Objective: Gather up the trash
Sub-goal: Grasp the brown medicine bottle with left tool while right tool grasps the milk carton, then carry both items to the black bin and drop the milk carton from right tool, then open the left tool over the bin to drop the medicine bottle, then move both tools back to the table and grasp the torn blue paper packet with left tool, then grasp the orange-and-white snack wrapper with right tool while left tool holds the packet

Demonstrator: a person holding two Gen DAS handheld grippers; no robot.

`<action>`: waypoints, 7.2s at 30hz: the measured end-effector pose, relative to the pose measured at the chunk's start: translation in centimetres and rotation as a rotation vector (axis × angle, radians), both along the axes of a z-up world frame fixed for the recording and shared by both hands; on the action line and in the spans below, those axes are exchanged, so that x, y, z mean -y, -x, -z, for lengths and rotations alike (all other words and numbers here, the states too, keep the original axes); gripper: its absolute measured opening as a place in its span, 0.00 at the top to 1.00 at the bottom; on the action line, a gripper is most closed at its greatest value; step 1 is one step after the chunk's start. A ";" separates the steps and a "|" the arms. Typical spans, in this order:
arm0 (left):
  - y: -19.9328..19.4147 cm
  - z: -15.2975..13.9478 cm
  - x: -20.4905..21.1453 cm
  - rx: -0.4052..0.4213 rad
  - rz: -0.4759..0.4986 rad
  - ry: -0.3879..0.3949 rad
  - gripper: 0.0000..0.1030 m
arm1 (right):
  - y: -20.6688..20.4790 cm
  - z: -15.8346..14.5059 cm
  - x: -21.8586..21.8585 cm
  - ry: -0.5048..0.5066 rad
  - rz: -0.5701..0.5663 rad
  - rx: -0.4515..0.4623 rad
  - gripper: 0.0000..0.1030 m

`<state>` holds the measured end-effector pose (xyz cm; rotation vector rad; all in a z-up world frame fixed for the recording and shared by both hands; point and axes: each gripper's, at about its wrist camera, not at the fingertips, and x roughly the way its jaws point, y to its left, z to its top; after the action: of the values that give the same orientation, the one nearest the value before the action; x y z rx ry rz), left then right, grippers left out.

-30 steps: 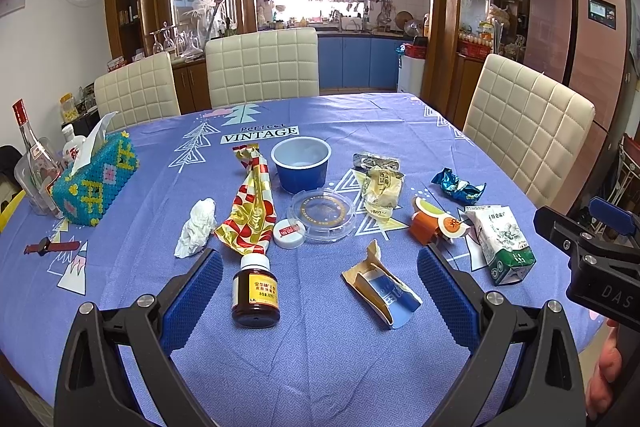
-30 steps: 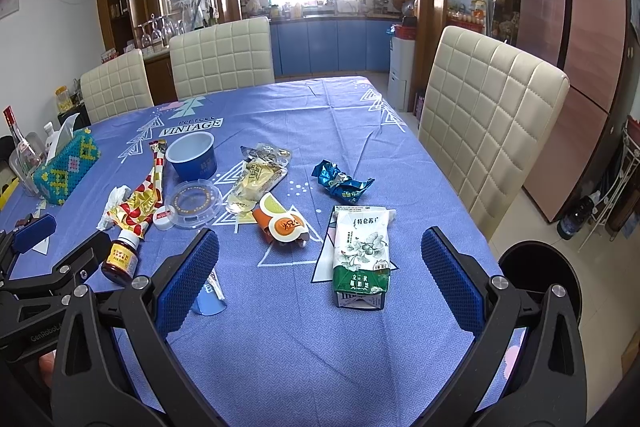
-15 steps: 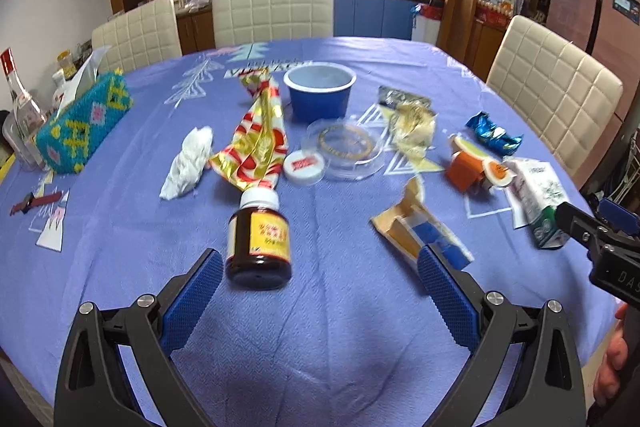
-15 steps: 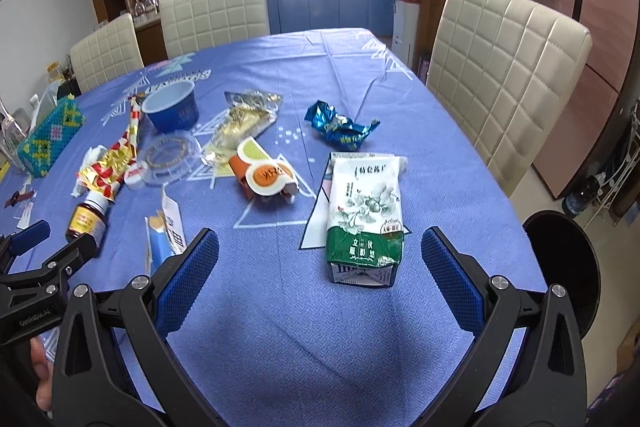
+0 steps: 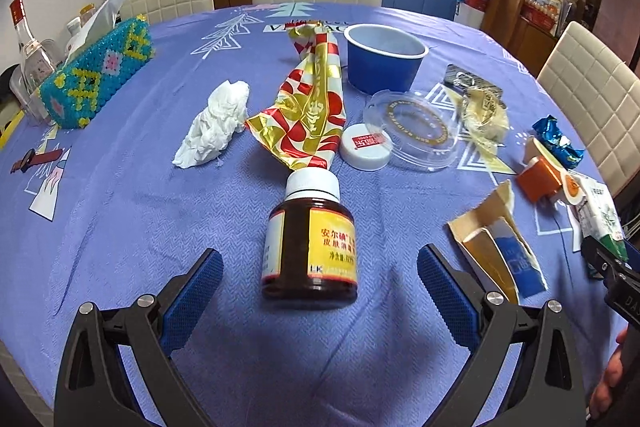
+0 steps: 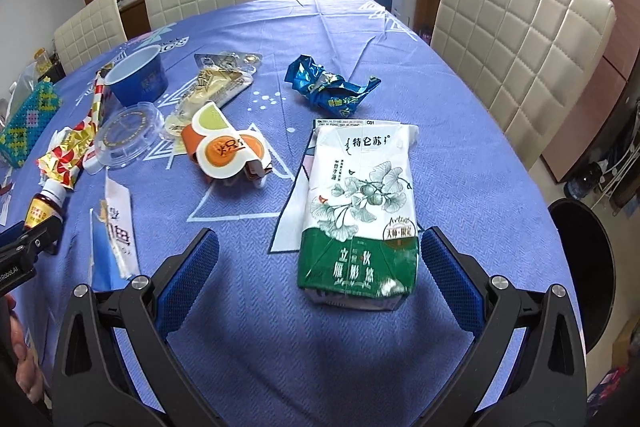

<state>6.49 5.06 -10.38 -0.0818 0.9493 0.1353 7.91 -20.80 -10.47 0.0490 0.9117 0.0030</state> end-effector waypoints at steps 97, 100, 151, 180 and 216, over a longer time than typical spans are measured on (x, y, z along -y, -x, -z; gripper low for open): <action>2.5 -5.7 47.4 0.113 0.841 0.077 0.21 | 12.8 -2.4 33.3 0.053 0.621 0.112 0.32; 2.1 -5.6 46.3 0.110 0.817 0.075 0.21 | 12.5 -2.6 32.5 0.050 0.604 0.115 0.32; 2.4 -7.3 35.5 0.148 0.685 0.115 0.21 | 12.5 -5.8 23.8 0.118 0.488 0.167 0.24; 0.0 -2.4 14.5 0.057 0.185 -0.045 0.21 | 3.3 -2.2 5.2 0.074 0.038 0.077 0.24; -3.3 -1.2 6.9 0.038 0.113 0.034 0.70 | -2.4 -0.9 -3.7 0.037 -0.176 0.031 0.86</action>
<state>9.81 -1.85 -9.17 -0.0615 0.9158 0.0135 10.32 -17.11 -9.56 -0.0660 0.8822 0.1505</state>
